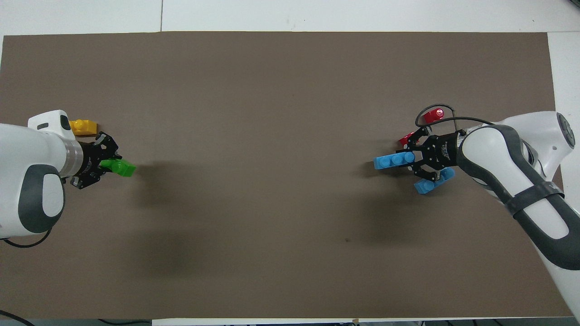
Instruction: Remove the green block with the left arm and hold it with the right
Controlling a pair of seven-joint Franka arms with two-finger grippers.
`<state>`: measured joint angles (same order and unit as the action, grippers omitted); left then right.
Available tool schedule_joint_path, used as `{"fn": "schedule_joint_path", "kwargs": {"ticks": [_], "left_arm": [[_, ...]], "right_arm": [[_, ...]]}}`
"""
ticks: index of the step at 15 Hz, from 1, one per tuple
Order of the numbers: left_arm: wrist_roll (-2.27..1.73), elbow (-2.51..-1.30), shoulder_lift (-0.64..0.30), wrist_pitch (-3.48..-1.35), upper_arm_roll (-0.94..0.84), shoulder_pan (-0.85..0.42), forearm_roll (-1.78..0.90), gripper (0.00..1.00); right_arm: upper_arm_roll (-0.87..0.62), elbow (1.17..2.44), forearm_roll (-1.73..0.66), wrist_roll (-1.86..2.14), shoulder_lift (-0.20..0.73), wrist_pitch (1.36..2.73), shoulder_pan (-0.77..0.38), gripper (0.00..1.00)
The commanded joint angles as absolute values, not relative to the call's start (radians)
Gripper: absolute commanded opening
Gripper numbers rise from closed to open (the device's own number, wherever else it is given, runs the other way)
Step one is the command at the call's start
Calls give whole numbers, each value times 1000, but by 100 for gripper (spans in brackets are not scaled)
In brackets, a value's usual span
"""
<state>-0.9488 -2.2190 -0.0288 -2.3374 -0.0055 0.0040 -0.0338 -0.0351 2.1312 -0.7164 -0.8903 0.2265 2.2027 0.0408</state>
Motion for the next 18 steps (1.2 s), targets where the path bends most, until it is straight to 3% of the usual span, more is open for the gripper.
{"fn": "schedule_joint_path", "kwargs": {"ticks": [1, 12, 17, 18], "left_arm": [[-917, -2229, -77, -2416, -12, 12, -52, 0], [-874, -2218, -192, -2537, -12, 28, -51, 0], [-871, -2212, -199, -2533, -12, 28, -51, 0], [-870, -2209, -199, -2527, -12, 26, -51, 14]], "right_arm": [[-48, 2144, -713, -850, 233, 2224, 58, 0], [-48, 2171, -726, -825, 244, 2276, 51, 0], [-49, 2175, -727, -827, 244, 2283, 45, 0], [-49, 2175, -726, -827, 244, 2283, 44, 0]]}}
